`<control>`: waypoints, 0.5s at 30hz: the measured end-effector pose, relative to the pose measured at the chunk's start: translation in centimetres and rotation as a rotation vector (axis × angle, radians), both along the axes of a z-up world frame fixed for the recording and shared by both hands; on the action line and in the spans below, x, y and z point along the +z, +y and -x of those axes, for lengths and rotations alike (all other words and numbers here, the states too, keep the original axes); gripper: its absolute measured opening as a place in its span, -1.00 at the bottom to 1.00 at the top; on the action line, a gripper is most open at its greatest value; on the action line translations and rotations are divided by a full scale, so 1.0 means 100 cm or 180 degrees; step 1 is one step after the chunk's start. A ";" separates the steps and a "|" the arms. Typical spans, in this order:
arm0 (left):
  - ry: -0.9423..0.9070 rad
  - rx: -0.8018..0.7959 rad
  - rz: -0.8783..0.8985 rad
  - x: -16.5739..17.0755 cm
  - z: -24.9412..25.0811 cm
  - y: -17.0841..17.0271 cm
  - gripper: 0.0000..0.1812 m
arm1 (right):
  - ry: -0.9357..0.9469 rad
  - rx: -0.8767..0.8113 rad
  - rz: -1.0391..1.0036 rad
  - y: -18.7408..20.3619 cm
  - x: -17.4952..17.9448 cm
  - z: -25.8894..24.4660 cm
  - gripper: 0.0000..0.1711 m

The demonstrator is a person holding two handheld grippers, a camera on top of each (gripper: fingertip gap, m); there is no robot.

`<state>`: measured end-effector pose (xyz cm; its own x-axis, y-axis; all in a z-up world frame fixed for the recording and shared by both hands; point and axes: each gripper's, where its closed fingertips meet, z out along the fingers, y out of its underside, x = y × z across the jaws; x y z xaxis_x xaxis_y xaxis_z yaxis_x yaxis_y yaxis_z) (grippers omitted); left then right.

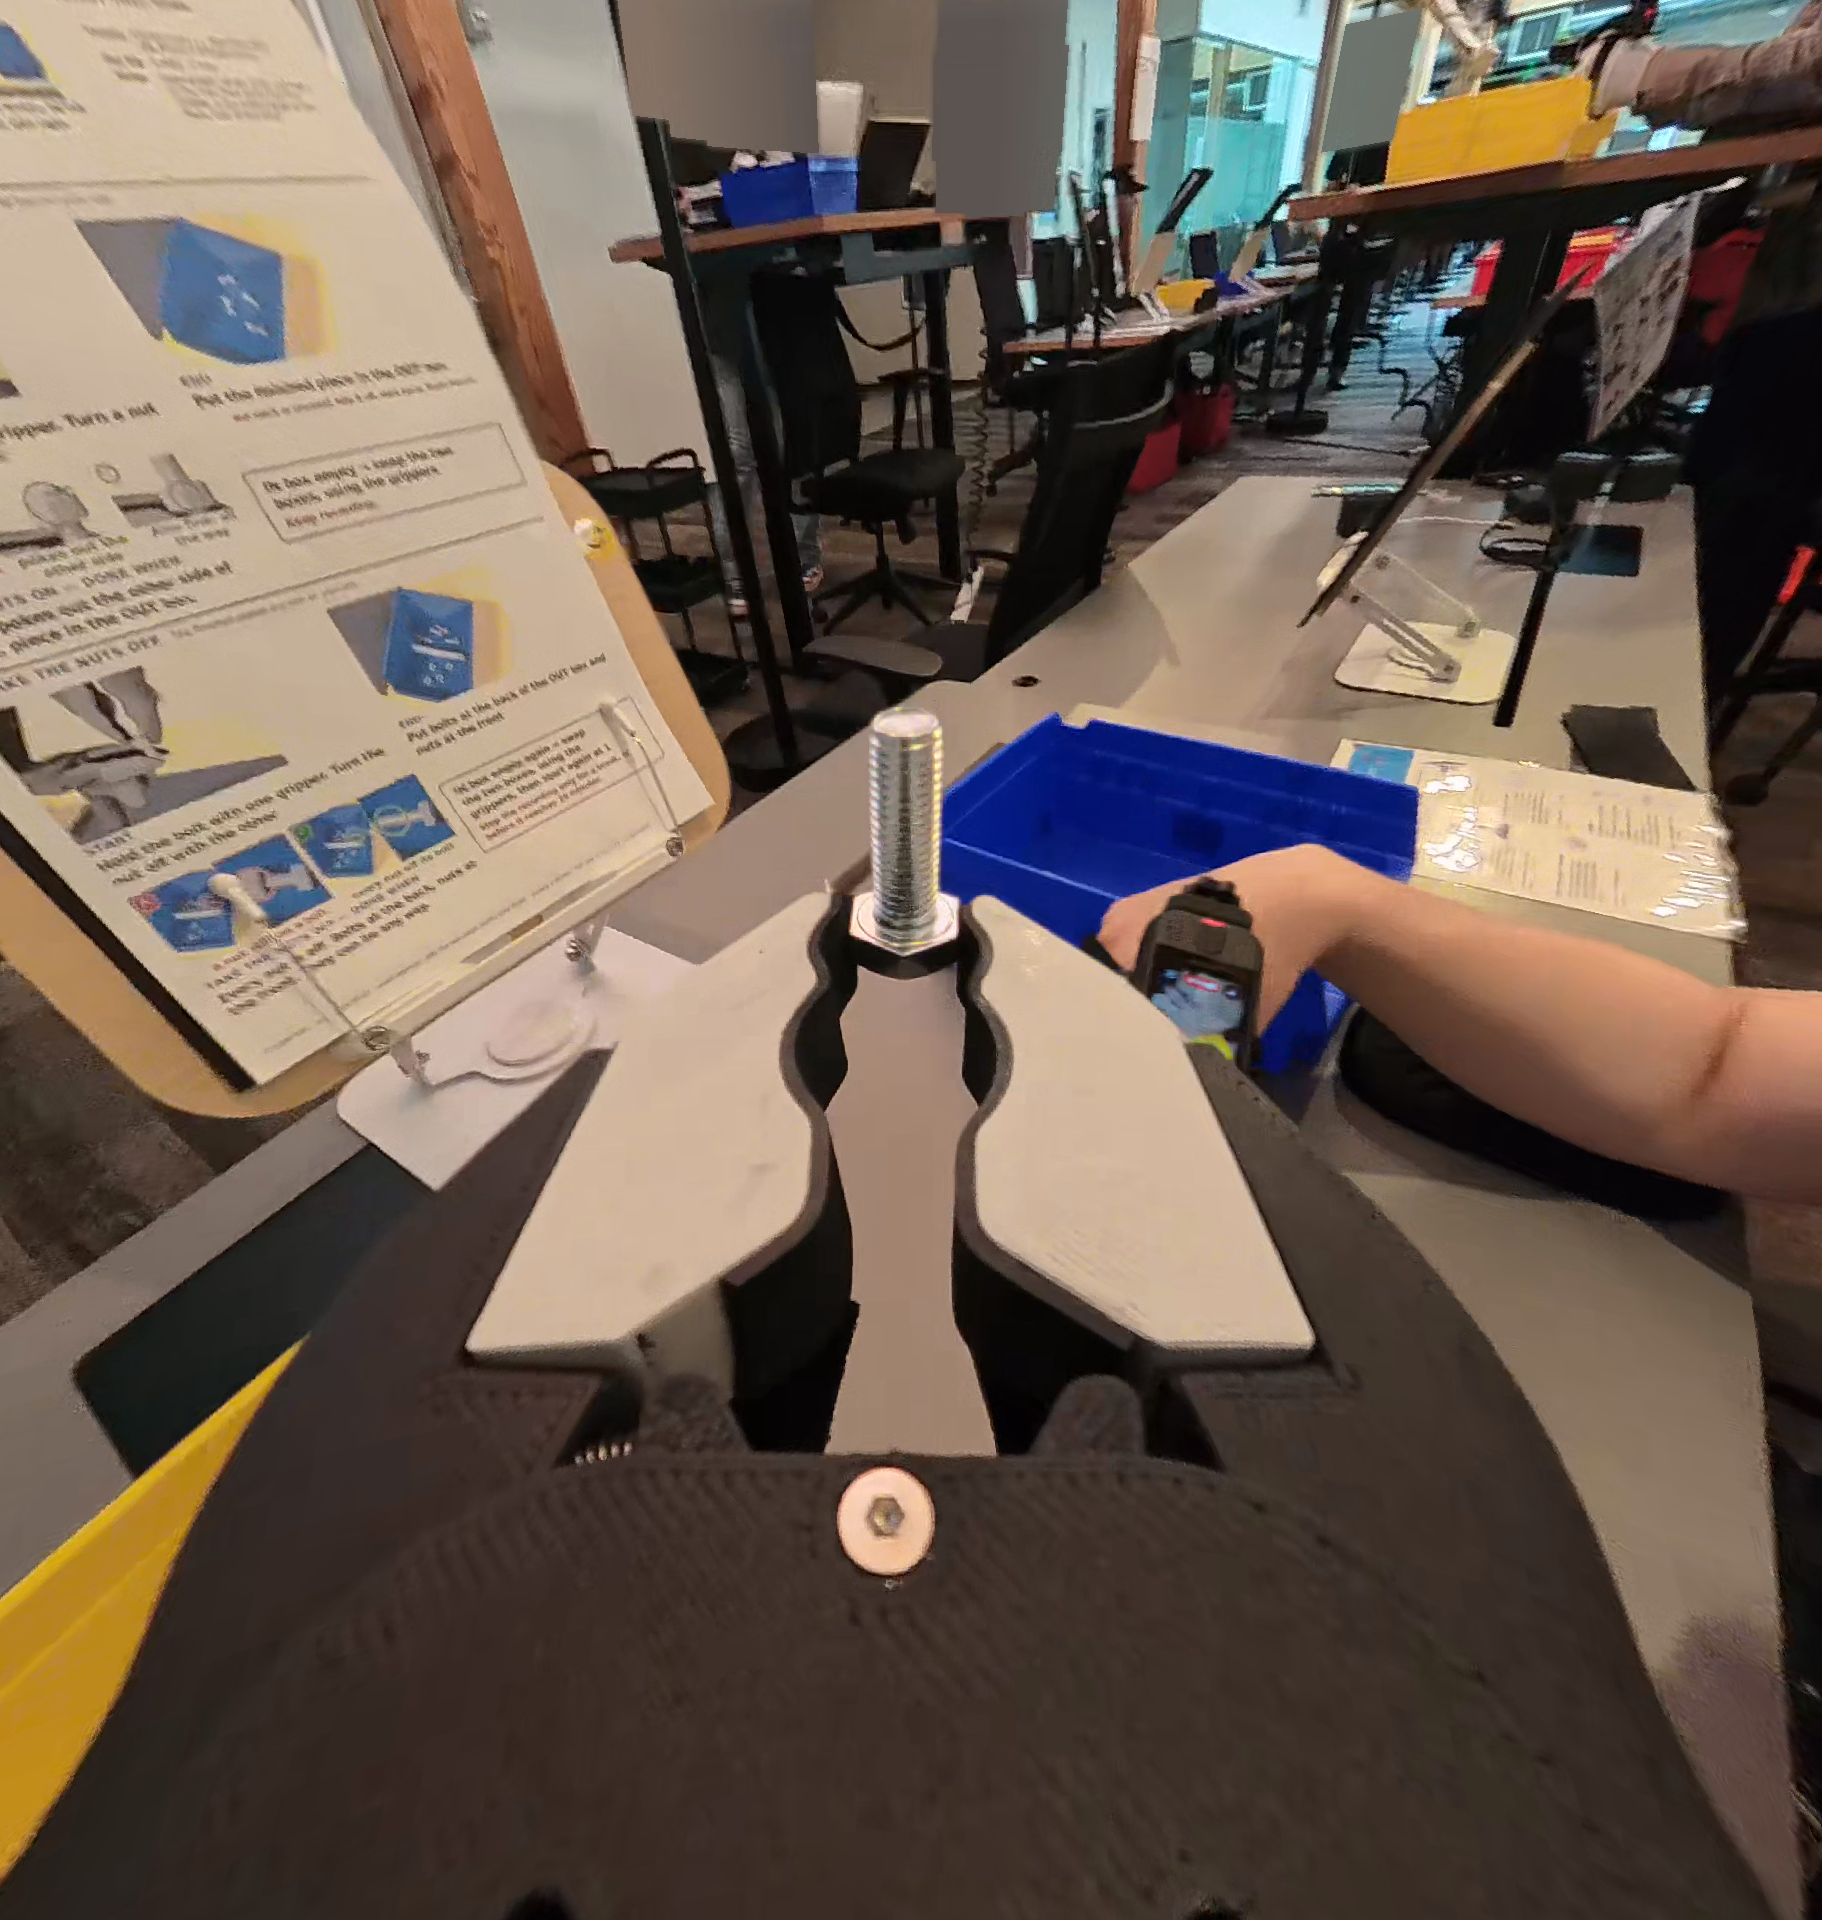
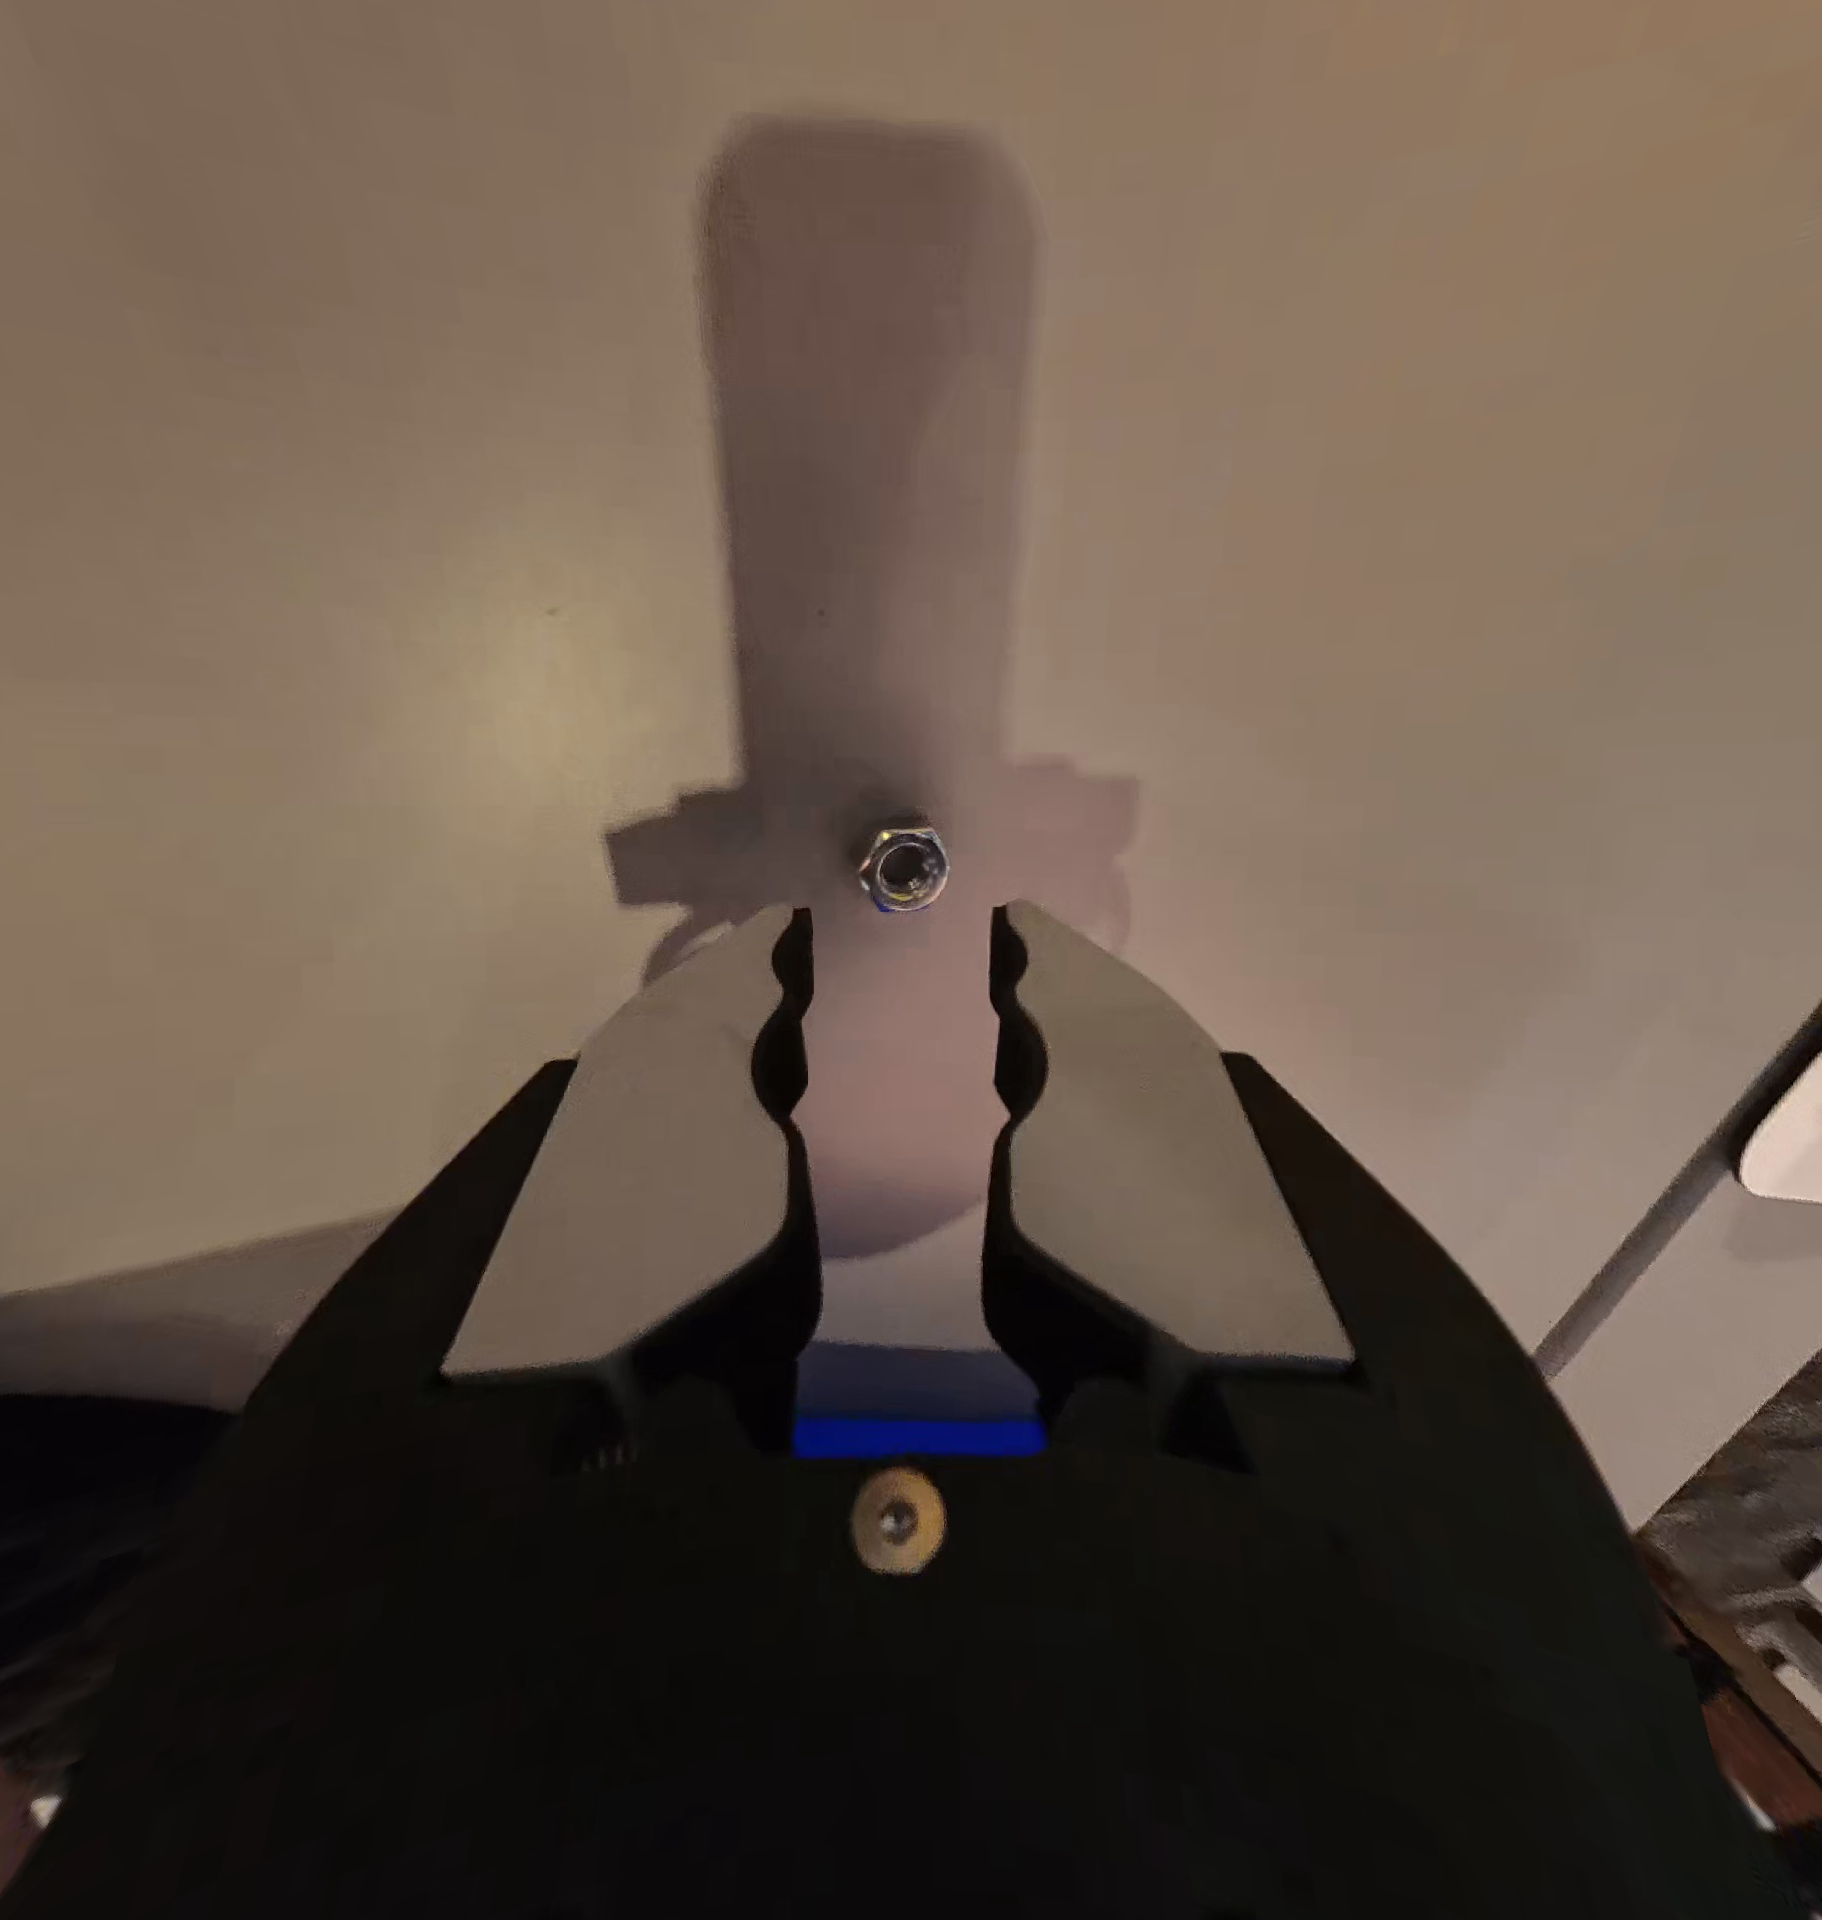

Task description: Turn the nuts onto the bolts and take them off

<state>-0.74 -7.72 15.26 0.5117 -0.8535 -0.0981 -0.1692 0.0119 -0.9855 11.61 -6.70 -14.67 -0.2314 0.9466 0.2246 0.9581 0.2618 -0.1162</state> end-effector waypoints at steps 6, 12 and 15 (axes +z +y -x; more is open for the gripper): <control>-0.0063 -0.0276 0.0080 0.000 0.000 -0.003 -0.80 | 0.0110 0.0190 0.0001 0.005 -0.002 0.005 -0.64; -0.0149 -0.0390 0.0117 0.005 0.009 -0.008 -0.80 | -0.0083 0.0066 0.0012 0.009 -0.011 -0.003 -0.71; -0.0164 -0.0376 0.0065 0.008 0.013 -0.011 -0.80 | -0.0088 -0.0058 0.0286 -0.001 -0.014 -0.002 -0.83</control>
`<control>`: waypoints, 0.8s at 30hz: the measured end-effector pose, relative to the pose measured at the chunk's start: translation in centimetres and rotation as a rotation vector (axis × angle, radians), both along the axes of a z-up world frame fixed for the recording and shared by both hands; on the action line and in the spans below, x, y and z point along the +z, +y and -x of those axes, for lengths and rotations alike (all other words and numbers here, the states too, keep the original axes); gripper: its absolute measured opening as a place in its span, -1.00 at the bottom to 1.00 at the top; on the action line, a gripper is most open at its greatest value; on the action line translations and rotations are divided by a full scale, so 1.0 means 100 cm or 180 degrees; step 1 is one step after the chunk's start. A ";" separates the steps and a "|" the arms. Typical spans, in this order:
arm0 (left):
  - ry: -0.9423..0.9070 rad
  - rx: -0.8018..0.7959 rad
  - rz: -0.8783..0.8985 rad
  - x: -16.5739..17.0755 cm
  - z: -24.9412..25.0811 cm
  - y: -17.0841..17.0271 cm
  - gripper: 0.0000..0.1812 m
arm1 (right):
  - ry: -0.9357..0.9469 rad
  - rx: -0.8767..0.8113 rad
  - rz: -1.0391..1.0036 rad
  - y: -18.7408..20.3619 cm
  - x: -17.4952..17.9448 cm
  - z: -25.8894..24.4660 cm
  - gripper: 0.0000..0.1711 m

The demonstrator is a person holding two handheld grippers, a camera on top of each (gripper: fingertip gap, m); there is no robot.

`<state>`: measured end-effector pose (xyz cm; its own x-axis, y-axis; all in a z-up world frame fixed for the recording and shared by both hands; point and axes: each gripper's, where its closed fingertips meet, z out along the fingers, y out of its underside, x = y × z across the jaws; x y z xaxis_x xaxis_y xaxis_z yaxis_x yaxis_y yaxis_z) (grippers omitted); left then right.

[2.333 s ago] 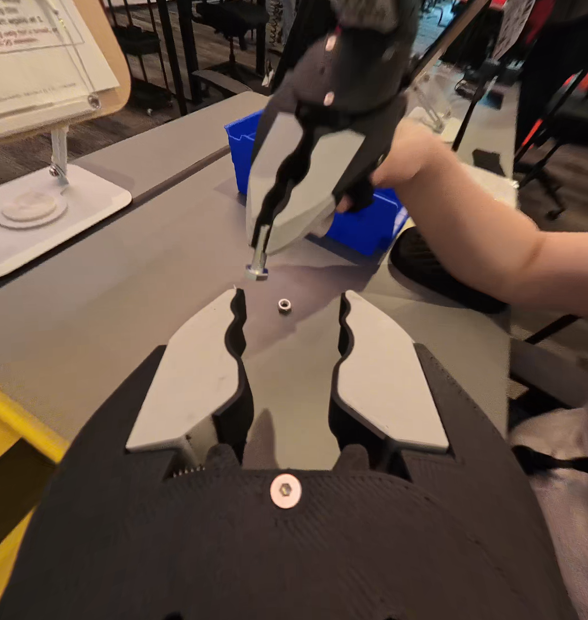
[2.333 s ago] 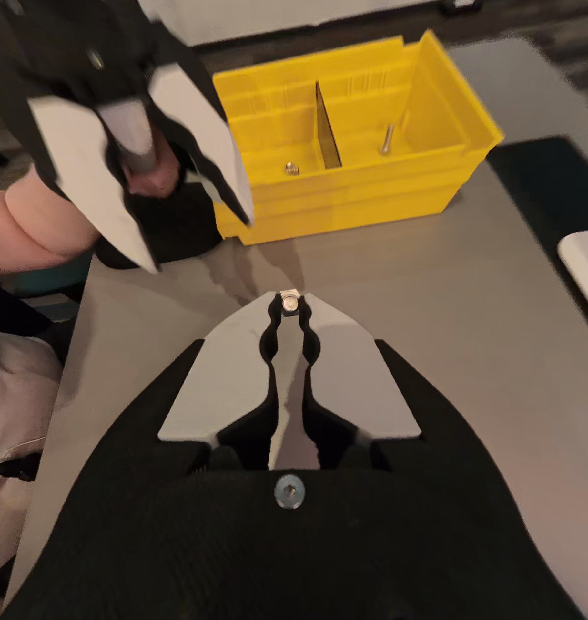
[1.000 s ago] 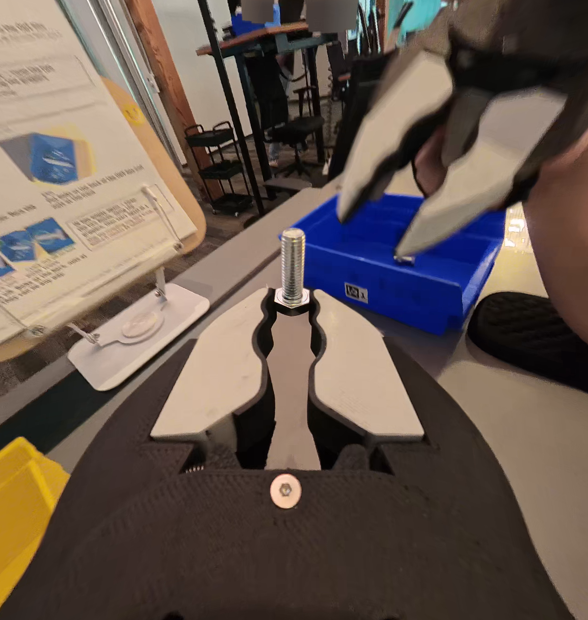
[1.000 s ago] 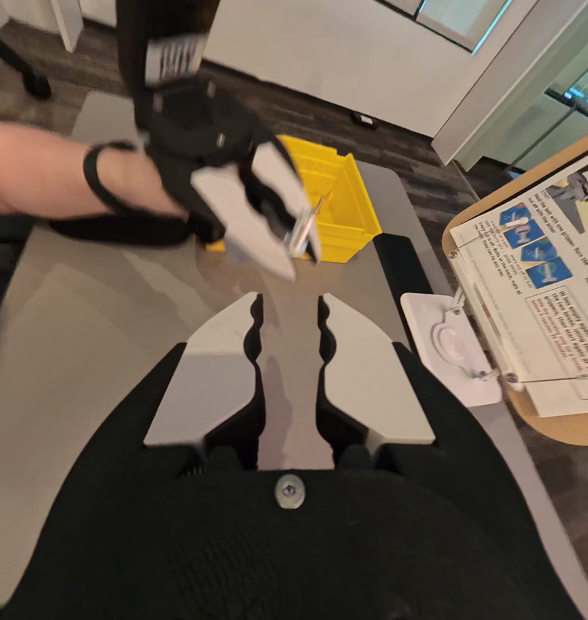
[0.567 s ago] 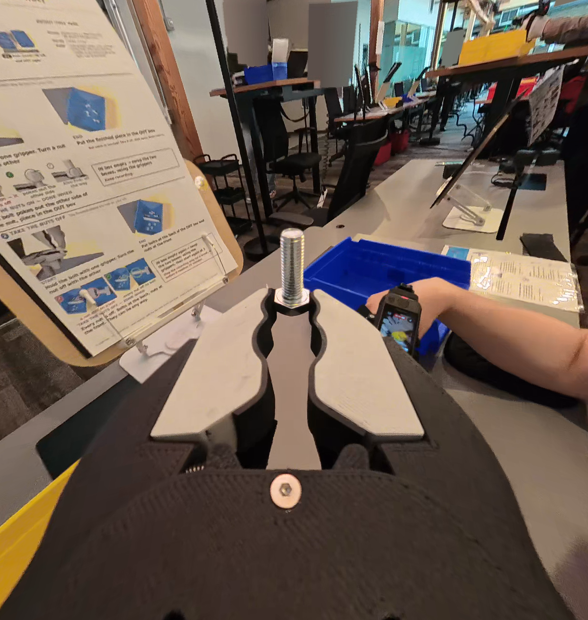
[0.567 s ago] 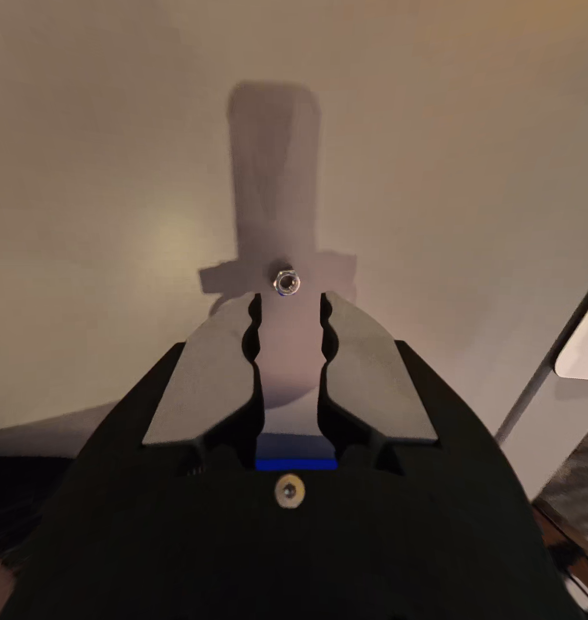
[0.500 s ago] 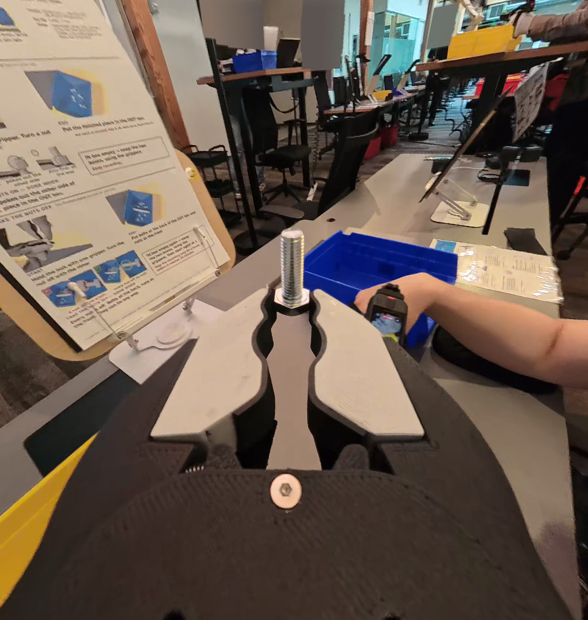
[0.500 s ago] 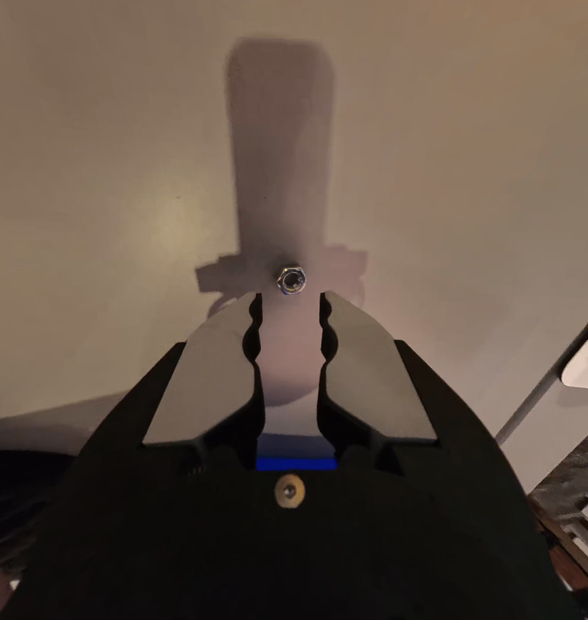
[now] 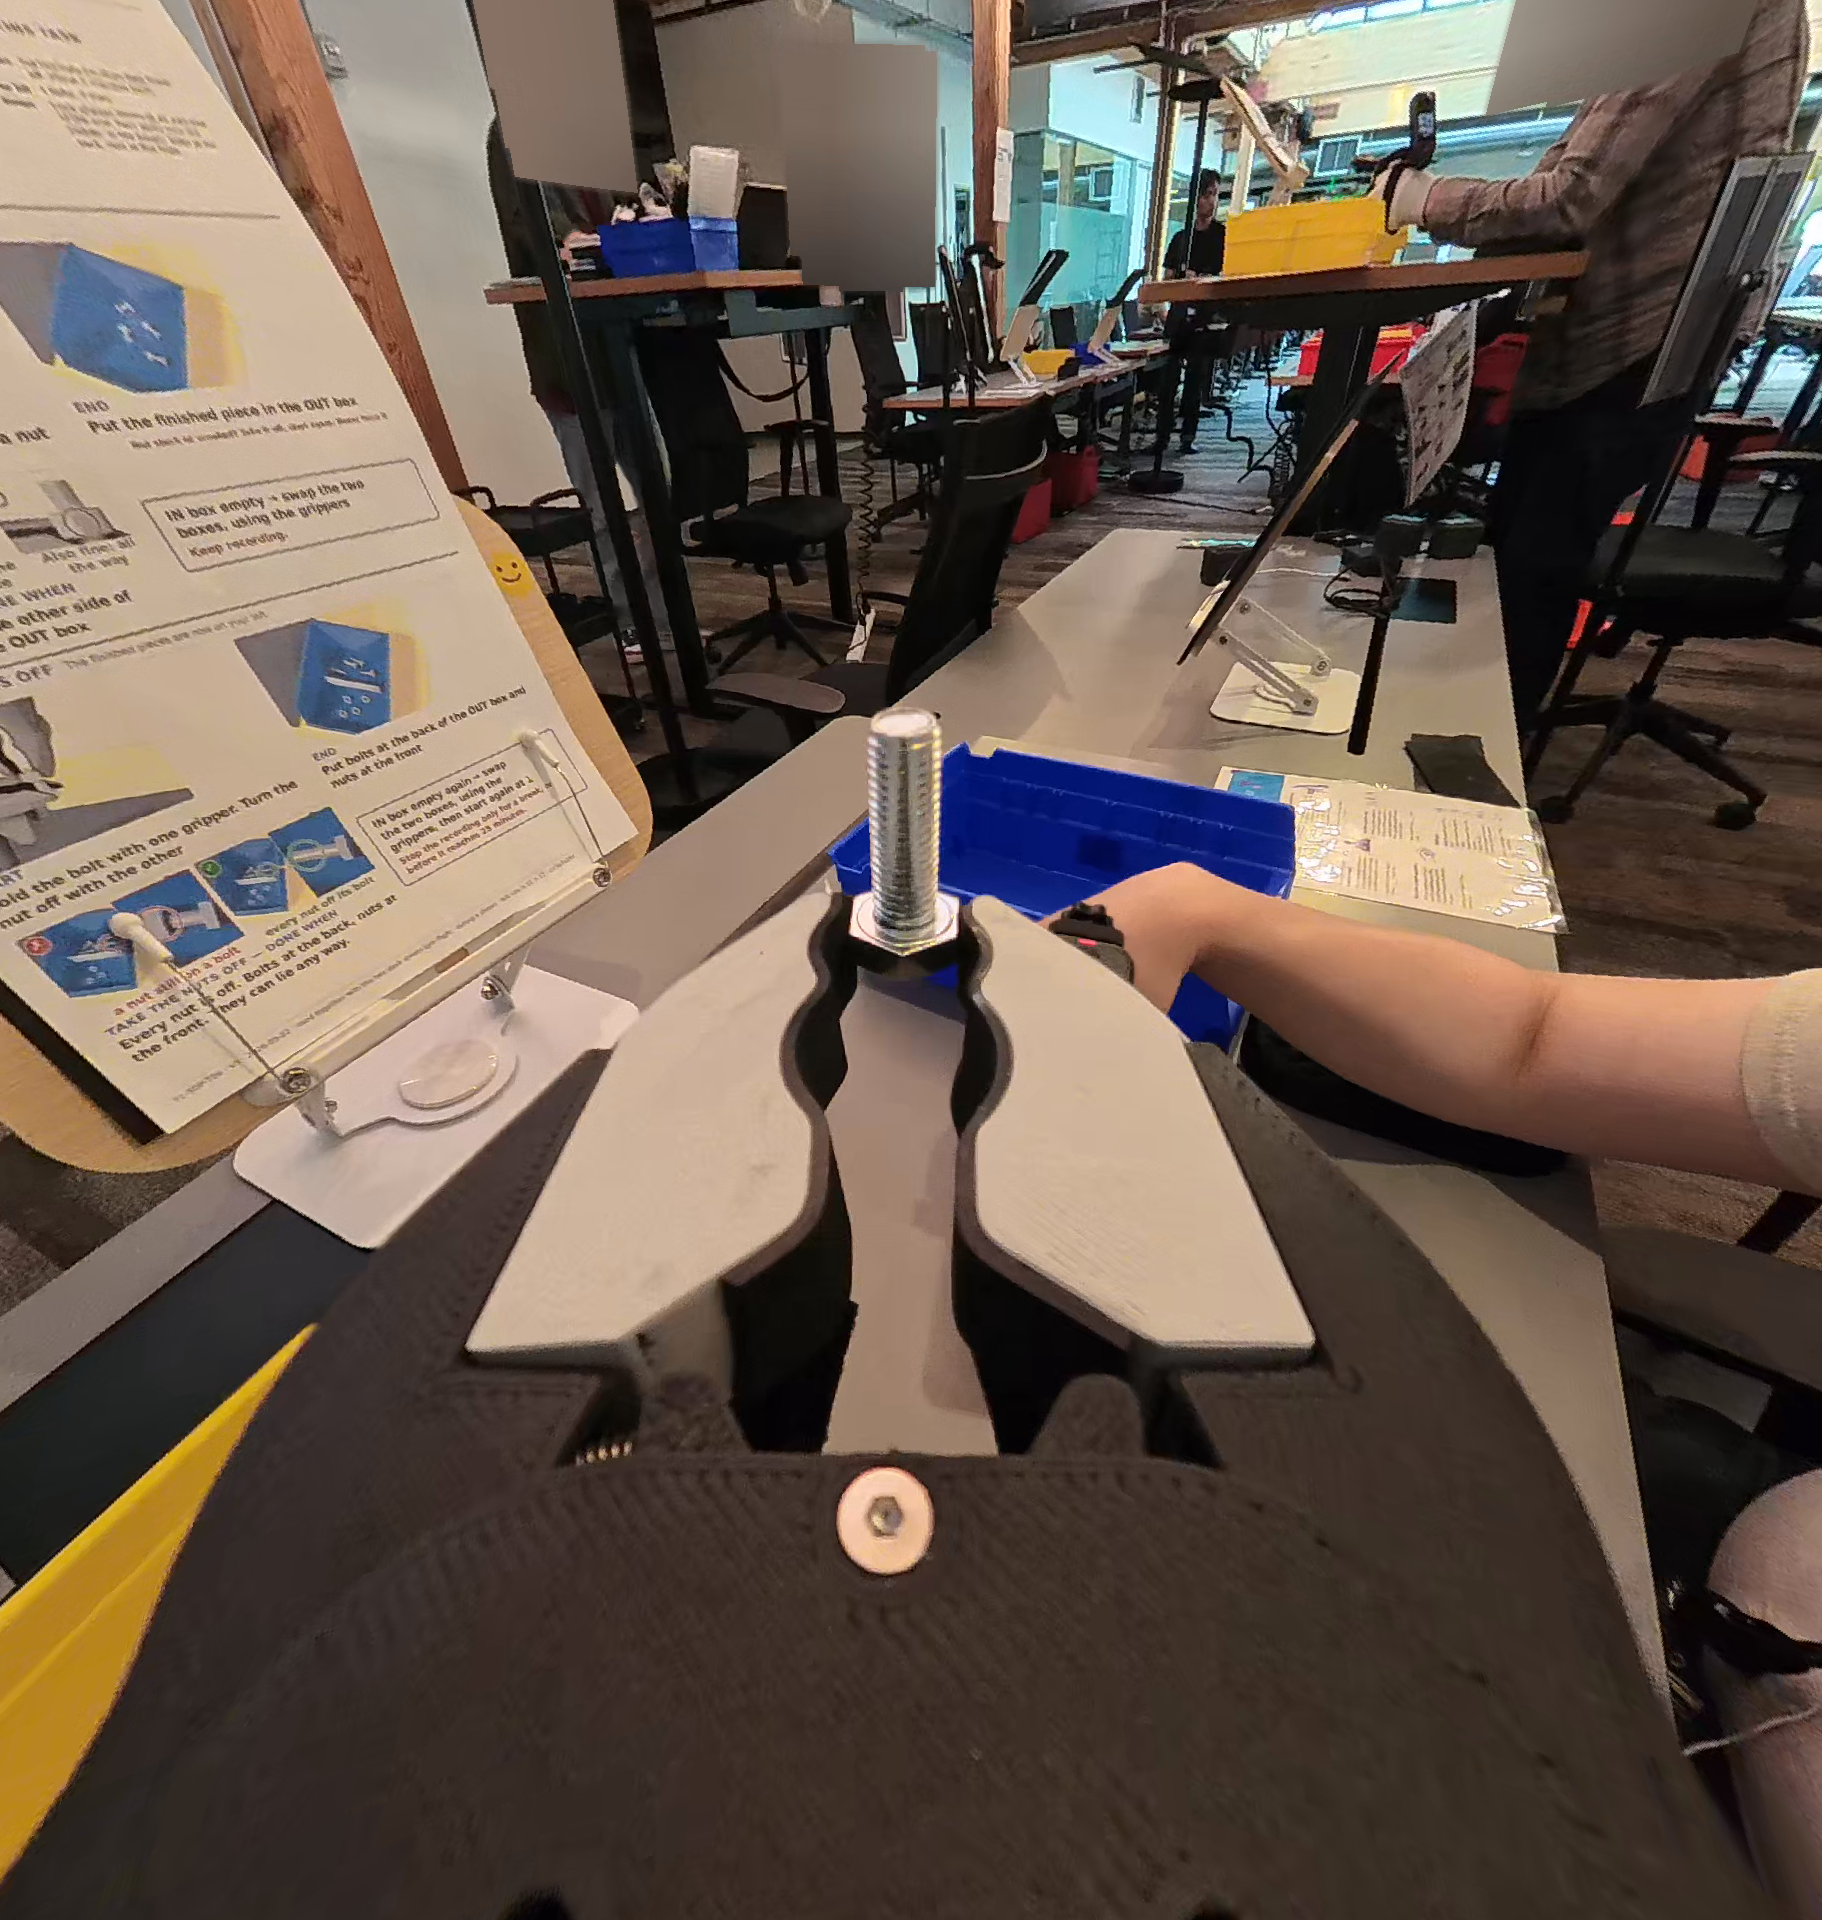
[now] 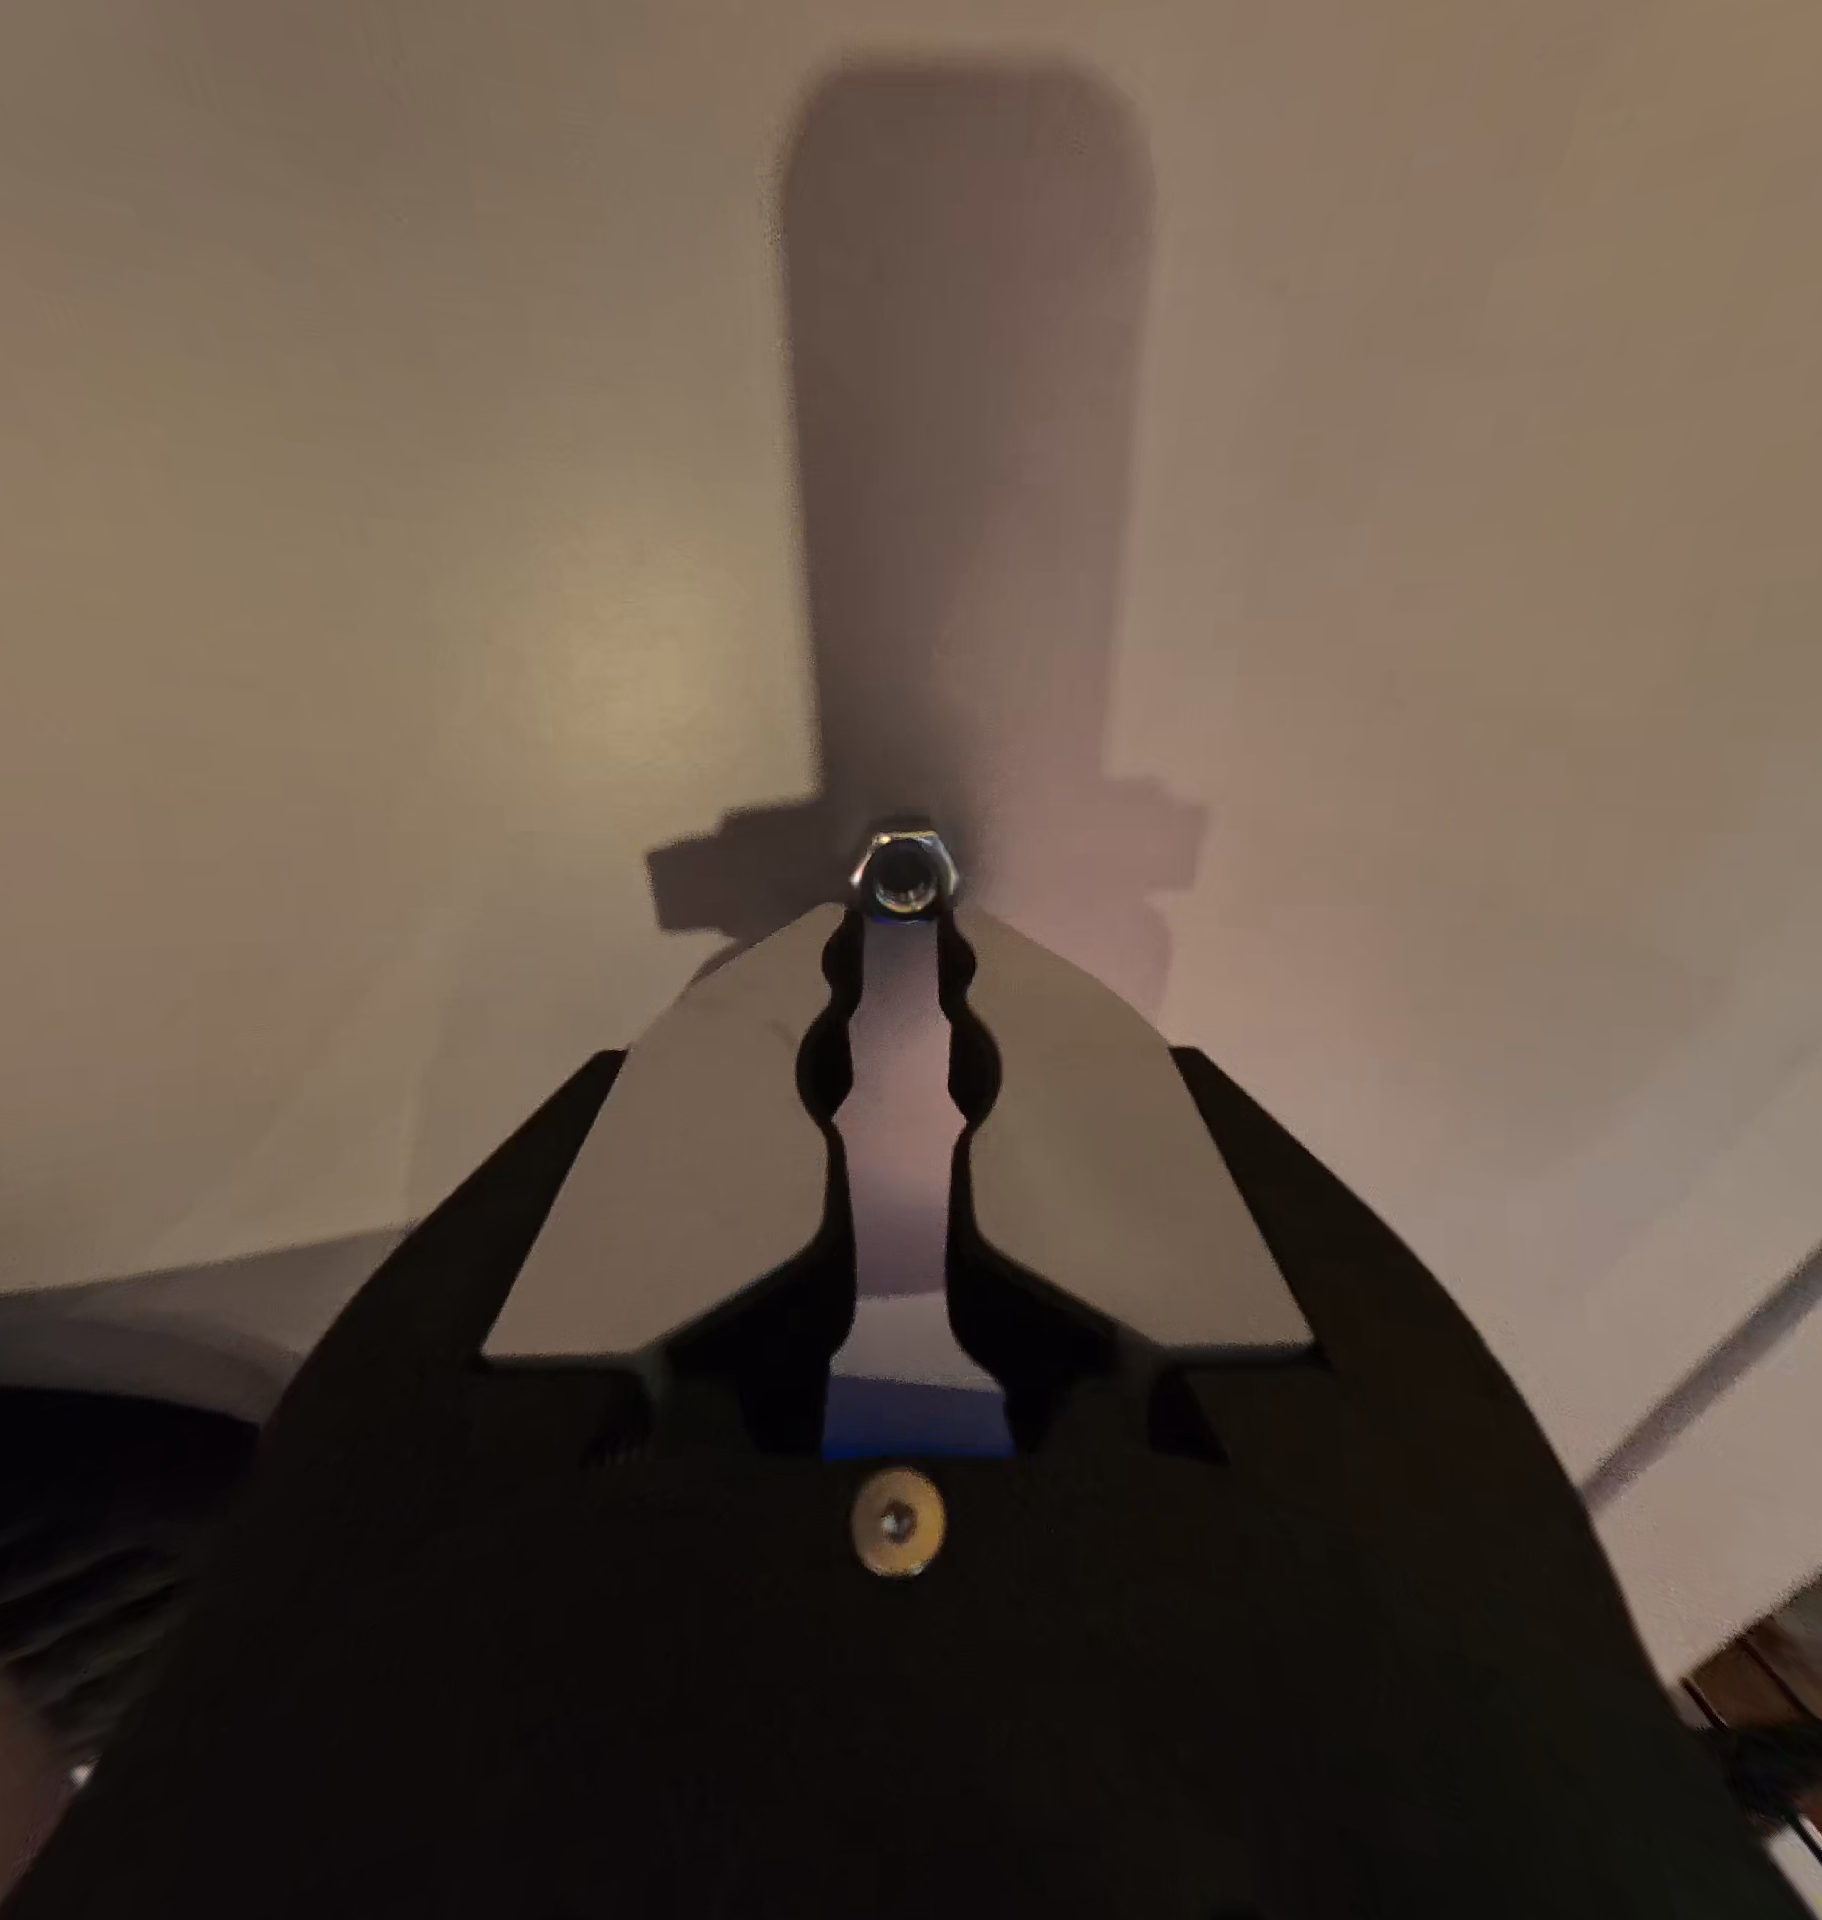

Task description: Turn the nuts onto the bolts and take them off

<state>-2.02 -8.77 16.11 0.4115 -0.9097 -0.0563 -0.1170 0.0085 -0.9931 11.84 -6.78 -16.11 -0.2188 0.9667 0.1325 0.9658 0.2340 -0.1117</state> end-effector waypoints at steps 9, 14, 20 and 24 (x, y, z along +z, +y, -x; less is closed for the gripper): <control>-0.0041 -0.0019 0.0032 0.002 0.003 -0.004 -0.80 | -0.0010 0.0024 0.0090 -0.016 0.003 0.006 -0.67; -0.0016 -0.0041 0.0012 0.002 0.001 -0.006 -0.80 | 0.0157 -0.0087 0.0234 -0.020 0.003 0.021 -0.60; 0.0047 -0.0061 -0.0002 0.000 -0.003 -0.008 -0.80 | 0.0080 -0.0301 0.0262 -0.014 0.000 0.016 -0.62; 0.0069 -0.0082 0.0014 -0.002 -0.007 -0.008 -0.80 | 0.0086 -0.0304 0.0292 -0.015 -0.001 0.016 -0.63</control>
<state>-1.36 -9.54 15.86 0.3866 -0.9202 -0.0608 -0.1382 0.0073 -0.9904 10.21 -8.28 -16.17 -0.1229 0.9913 0.0473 0.9795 0.1288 -0.1547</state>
